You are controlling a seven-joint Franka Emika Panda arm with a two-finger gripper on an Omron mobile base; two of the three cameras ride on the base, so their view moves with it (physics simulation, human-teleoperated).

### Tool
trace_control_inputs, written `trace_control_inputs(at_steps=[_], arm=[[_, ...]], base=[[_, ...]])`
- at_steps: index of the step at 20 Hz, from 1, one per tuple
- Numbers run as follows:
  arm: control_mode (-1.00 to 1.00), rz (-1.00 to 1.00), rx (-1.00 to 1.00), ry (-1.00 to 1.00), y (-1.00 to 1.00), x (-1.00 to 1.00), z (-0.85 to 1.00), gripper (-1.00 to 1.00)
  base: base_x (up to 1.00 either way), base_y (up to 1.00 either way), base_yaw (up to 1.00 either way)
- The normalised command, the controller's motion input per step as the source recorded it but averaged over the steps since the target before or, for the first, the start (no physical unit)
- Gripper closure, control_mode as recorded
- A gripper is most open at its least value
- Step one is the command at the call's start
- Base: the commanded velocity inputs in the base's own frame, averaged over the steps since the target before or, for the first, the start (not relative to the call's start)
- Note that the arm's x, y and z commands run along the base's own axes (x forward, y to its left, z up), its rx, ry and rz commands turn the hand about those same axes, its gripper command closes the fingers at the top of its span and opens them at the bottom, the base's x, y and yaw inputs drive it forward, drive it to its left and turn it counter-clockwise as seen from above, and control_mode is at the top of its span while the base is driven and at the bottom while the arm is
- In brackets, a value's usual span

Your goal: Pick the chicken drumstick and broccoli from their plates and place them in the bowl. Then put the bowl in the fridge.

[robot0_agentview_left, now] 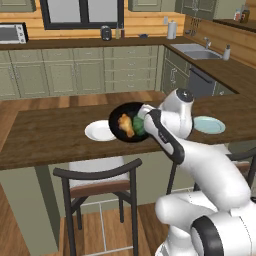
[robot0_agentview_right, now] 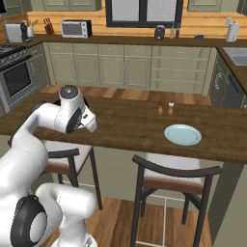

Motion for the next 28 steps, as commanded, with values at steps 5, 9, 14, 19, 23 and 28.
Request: trace_control_inputs(at_steps=[5, 9, 14, 19, 23, 28], arm=[[-1.00, -0.14, 0.38, 0.13, 0.05, -0.37, 0.04, 1.00], [-1.00, -0.12, 0.15, -0.08, 0.66, -0.28, 0.02, 1.00], [-1.00, -0.09, 0.06, -0.02, 0.48, -0.82, 0.27, 1.00], [-1.00, 0.00, 0.00, -0.18, 0.06, -0.52, 0.12, 1.00], [1.00, 0.01, 0.01, -0.02, 0.07, -0.08, 0.00, 1.00], [1.00, 0.00, 0.00, 0.00, 0.00, 0.00, 0.00, 1.00]], base=[[0.00, 0.00, 0.00], [0.00, 0.00, 0.00], [0.00, 0.00, 0.00], [0.00, 0.00, 0.00], [-0.01, 0.00, 0.00], [-0.25, 0.92, 0.00]])
